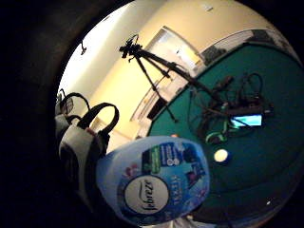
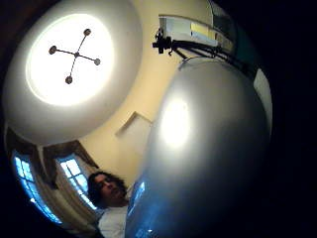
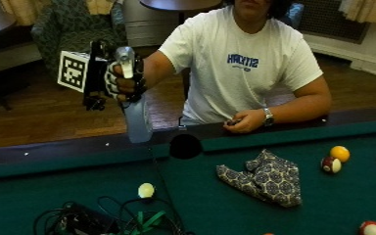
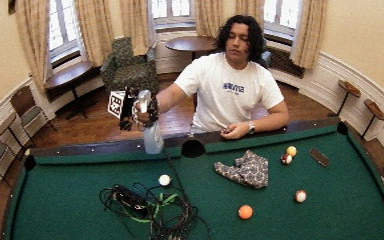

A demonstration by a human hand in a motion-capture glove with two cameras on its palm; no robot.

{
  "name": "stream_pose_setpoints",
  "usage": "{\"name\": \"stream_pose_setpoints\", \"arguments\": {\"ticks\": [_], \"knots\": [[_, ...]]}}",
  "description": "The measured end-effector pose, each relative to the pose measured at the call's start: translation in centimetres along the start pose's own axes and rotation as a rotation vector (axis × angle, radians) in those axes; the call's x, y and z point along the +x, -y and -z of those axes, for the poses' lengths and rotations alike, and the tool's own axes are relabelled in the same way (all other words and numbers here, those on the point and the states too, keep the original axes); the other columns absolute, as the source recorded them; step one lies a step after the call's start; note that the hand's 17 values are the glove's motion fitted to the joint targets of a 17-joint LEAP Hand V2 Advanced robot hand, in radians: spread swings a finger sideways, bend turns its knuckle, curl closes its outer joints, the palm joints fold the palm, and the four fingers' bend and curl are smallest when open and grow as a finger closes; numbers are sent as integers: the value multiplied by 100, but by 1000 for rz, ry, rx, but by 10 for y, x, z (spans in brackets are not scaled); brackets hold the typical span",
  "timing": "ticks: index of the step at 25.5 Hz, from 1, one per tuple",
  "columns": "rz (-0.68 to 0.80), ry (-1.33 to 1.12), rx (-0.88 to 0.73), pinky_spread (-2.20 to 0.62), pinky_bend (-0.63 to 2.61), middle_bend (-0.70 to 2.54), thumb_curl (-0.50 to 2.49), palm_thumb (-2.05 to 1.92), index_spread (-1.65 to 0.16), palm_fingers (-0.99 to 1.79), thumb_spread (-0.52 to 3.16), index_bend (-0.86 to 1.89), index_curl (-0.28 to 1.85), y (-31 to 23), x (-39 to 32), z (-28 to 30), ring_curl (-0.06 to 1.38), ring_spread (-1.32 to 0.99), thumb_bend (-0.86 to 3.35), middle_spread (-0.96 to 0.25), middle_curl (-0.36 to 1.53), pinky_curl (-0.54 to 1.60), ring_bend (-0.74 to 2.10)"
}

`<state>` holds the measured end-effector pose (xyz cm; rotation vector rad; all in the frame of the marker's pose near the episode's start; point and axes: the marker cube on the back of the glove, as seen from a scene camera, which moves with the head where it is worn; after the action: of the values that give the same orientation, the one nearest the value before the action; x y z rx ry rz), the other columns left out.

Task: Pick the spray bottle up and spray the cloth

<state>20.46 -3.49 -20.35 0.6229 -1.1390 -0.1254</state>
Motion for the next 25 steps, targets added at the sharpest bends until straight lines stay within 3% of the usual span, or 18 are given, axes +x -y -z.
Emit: {"name": "stream_pose_setpoints", "arguments": {"ticks": [5,12,19,25], "knots": [[-6,-10,-200,-29,47,64,69,95,-25,141,28,44,54,16,-46,-41,49,-21,-3,-20,57,42,76],[-169,-150,-447,-30,48,65,72,95,-25,140,25,44,55,23,-73,-143,50,-22,-3,-20,57,43,77],[-249,-270,-729,-30,48,66,74,95,-25,139,24,43,56,-11,-47,-234,50,-22,-3,-20,57,44,78],[-382,-399,-861,-30,49,66,75,95,-25,139,24,43,57,-38,-3,-286,50,-22,-3,-21,57,44,78]]}}
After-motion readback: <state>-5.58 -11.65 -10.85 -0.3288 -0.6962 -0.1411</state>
